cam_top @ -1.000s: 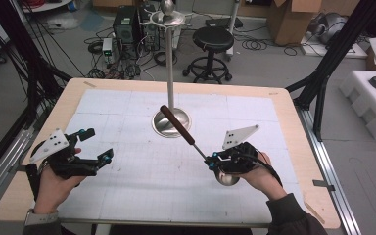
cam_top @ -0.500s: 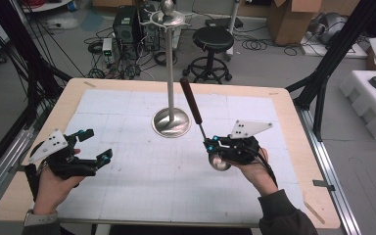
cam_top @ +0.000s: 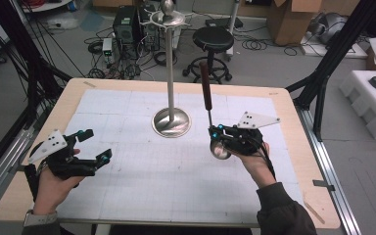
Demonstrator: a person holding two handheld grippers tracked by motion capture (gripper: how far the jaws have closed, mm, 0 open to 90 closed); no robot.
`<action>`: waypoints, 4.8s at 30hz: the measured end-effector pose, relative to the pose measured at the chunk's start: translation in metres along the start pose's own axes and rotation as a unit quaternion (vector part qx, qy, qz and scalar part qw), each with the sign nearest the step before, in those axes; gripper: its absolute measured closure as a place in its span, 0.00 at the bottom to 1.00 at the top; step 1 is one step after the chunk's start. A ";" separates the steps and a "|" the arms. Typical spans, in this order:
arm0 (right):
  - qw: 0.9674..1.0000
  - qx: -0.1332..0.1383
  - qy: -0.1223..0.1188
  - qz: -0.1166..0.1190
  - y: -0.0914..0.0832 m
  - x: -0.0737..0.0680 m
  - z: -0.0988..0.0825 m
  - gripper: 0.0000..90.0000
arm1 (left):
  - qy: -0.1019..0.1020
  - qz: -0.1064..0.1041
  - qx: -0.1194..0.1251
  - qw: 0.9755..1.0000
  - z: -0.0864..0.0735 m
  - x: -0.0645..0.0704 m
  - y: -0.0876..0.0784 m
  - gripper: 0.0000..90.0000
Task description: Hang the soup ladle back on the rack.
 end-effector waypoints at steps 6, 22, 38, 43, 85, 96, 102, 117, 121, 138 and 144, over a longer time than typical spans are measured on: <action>1.000 0.009 0.014 -0.002 0.001 0.007 0.007 0.94 | 0.002 0.002 0.006 1.000 0.001 0.000 -0.001 0.02; 1.000 0.012 0.008 0.017 0.005 0.014 0.031 0.94 | 0.000 0.003 0.002 1.000 -0.001 -0.001 -0.003 0.02; 1.000 -0.008 0.019 0.023 0.007 0.033 0.056 0.94 | -0.011 0.001 0.018 1.000 -0.002 -0.003 -0.008 0.02; 1.000 -0.007 0.019 0.024 0.008 0.040 0.065 0.94 | -0.011 0.002 0.019 1.000 -0.002 -0.004 -0.009 0.02; 0.999 -0.022 0.034 0.028 0.034 0.053 0.086 0.94 | -0.016 0.019 0.014 1.000 -0.007 -0.009 -0.015 0.02; 0.999 -0.027 0.033 0.025 0.041 0.051 0.091 0.94 | -0.008 0.030 0.006 0.999 -0.008 -0.009 -0.016 0.02; 0.999 -0.033 0.035 0.015 0.045 0.051 0.093 0.94 | -0.006 0.029 0.006 1.000 -0.008 -0.007 -0.016 0.02; 0.999 -0.040 0.032 0.005 0.053 0.050 0.097 0.94 | -0.011 0.030 0.008 0.999 -0.009 -0.009 -0.018 0.02; 0.999 -0.039 0.030 -0.005 0.053 0.051 0.098 0.94 | -0.011 0.029 0.009 0.999 -0.009 -0.008 -0.018 0.02; 0.998 -0.053 0.032 -0.012 0.060 0.052 0.100 0.94 | -0.012 0.029 0.007 0.999 -0.010 -0.009 -0.019 0.02; 0.998 -0.052 0.032 -0.011 0.061 0.052 0.101 0.94 | -0.013 0.029 0.008 0.999 -0.010 -0.009 -0.019 0.02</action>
Point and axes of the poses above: each handheld gripper's, and its own axes: y roughly forward along the jaws, z roughly out of its top, x roughly to its right, the point moved 5 cm from there along y, roughly forward along the jaws, and after that the axes turned 15 degrees about -x, right-handed, at the moved point
